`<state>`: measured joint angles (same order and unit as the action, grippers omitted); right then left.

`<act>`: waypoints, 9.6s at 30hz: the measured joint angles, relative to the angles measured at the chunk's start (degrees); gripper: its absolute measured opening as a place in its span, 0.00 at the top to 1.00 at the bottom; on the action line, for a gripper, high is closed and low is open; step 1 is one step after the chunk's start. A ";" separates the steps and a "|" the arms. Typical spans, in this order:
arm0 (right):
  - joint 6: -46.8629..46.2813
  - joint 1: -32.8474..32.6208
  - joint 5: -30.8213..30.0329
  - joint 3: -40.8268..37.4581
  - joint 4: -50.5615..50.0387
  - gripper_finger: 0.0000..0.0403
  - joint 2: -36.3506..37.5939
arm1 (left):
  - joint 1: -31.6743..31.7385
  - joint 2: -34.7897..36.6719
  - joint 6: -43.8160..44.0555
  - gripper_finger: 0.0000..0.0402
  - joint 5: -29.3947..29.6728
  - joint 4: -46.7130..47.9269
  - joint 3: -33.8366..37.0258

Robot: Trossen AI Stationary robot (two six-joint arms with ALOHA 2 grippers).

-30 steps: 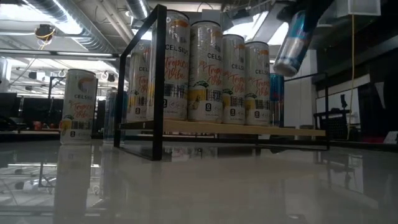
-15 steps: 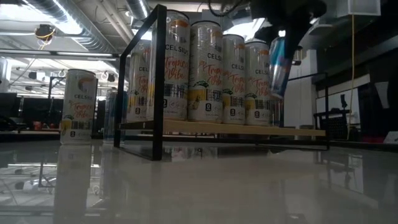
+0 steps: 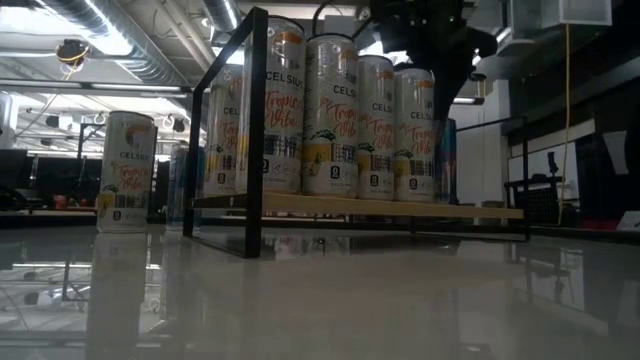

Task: Place canned beverage on shelf
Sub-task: Put the blue soda can on the shelf

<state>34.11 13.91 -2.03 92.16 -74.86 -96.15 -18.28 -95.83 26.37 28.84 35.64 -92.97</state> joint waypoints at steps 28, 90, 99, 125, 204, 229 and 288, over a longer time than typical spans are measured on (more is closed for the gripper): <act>4.29 0.00 -1.02 0.00 1.37 0.44 -3.57 | -0.02 0.00 -0.02 0.13 0.02 -0.04 0.00; 3.89 0.00 0.53 0.05 1.54 0.30 -3.45 | -0.02 0.00 0.00 0.13 0.00 -0.05 0.00; 3.87 0.00 0.53 0.09 1.56 0.25 -3.42 | -0.02 -0.01 0.00 0.13 0.00 -0.05 0.00; 0.70 -0.07 -0.82 0.04 1.32 0.26 -3.06 | 0.00 -0.02 0.02 0.13 0.02 -0.06 0.00; -26.55 -0.02 5.30 -36.68 22.91 0.26 46.40 | 49.18 11.58 34.75 0.13 -17.76 29.64 24.09; -26.53 -0.02 5.30 -36.68 22.92 0.27 46.40 | 48.48 11.58 36.18 0.13 -16.31 21.62 29.79; -26.34 -0.05 5.32 -36.65 22.87 0.26 46.40 | 47.47 8.20 16.31 0.47 -14.23 28.54 9.14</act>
<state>7.77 13.86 3.29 55.51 -51.99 -49.76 29.19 -87.64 42.68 14.61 64.17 -83.83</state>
